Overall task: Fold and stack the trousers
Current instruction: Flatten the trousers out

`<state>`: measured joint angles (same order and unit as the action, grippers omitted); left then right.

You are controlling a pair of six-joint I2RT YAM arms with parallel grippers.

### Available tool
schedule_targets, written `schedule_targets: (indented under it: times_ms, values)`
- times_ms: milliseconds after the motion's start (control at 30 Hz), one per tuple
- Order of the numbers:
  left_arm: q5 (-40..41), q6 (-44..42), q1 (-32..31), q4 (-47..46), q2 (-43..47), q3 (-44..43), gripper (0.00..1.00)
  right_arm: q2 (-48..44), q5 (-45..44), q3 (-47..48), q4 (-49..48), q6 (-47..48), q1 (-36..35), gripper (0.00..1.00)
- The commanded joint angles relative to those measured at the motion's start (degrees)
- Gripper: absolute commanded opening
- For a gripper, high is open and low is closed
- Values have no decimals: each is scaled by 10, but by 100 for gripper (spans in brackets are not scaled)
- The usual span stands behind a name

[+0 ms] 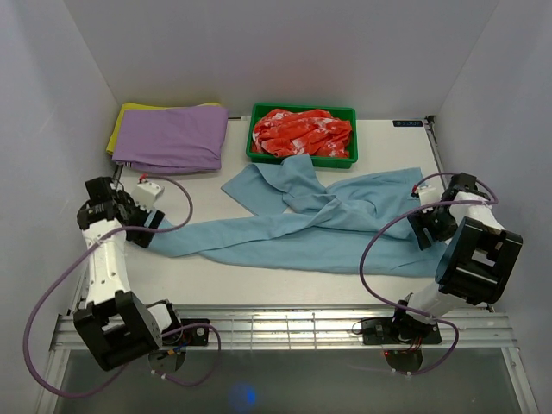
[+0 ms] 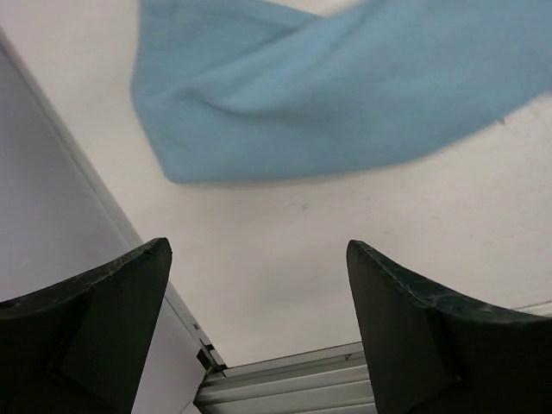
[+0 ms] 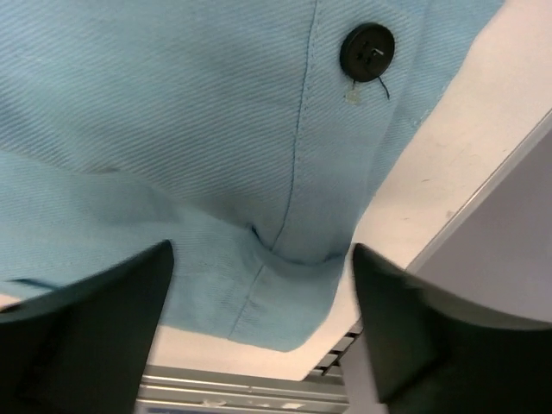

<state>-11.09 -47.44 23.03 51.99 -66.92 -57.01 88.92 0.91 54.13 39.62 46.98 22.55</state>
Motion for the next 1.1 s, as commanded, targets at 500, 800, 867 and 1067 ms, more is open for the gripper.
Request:
schedule_targets:
  times_ms: [500, 800, 867, 1067]
  values:
    - [-86, -323, -7, -176, -95, 166, 65, -48, 82, 25, 128, 28, -39, 91]
    - [-143, -309, -8, -32, -98, 59, 0, 11, 69, -33, 25, 9, -53, 67]
    - [-152, -300, -7, 20, -79, 27, 0, 26, 58, -36, 13, 7, -54, 66]
    - [-162, -313, -7, 215, -69, -55, 0, 20, 44, -36, 1, 16, -53, 64]
